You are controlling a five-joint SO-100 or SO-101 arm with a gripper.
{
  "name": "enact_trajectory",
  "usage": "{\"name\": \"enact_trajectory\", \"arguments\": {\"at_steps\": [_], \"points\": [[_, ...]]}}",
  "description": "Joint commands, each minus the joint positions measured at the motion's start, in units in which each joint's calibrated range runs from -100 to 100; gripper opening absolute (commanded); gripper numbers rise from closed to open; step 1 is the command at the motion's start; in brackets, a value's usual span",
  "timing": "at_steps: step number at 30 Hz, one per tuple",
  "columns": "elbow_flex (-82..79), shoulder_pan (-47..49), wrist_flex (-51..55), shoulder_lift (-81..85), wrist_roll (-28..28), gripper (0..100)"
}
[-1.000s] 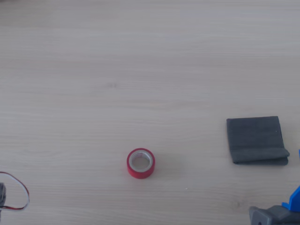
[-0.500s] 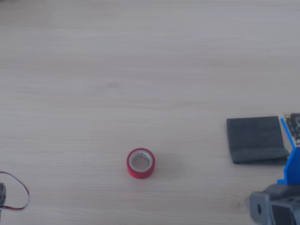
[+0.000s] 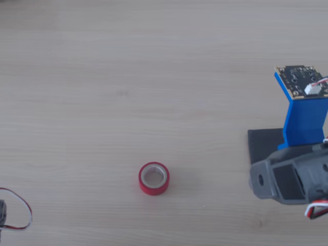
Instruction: Grab the red tape and move it to the grey mat
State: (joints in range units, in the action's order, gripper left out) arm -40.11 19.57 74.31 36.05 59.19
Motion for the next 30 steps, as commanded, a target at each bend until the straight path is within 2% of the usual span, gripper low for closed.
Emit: {"name": "enact_trajectory", "arguments": {"at_steps": [1, 6, 17, 30], "points": [[6.08, 2.07, 0.16, -3.38, 0.1, 17], [11.23, 4.33, -0.35, -8.03, 0.15, 17], [13.58, 8.83, -10.02, -16.0, 0.2, 17], [20.54, 12.17, -10.44, -23.14, 0.52, 17]]}}
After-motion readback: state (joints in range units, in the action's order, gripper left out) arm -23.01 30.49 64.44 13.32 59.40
